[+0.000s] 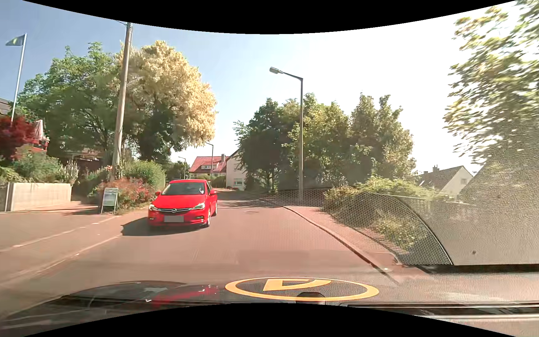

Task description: Follow the waypoints while adhering to traffic rules and regulations

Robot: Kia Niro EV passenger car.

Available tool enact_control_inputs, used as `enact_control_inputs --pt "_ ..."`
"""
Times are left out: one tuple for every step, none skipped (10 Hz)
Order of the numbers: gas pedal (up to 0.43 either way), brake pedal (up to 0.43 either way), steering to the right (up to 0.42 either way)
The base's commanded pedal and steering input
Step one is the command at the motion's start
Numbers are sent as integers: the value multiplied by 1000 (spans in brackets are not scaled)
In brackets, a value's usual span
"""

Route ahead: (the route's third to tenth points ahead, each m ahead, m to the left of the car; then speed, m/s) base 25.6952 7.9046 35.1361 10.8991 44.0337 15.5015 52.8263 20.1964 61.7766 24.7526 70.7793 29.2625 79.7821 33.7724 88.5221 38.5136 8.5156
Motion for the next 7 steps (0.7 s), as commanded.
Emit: enact_control_inputs --pt "197 0 -43" --pt "197 0 -47" --pt "197 0 -48" --pt "197 0 -49" --pt "197 0 -54" --pt "197 0 -59" --pt "209 0 -62"
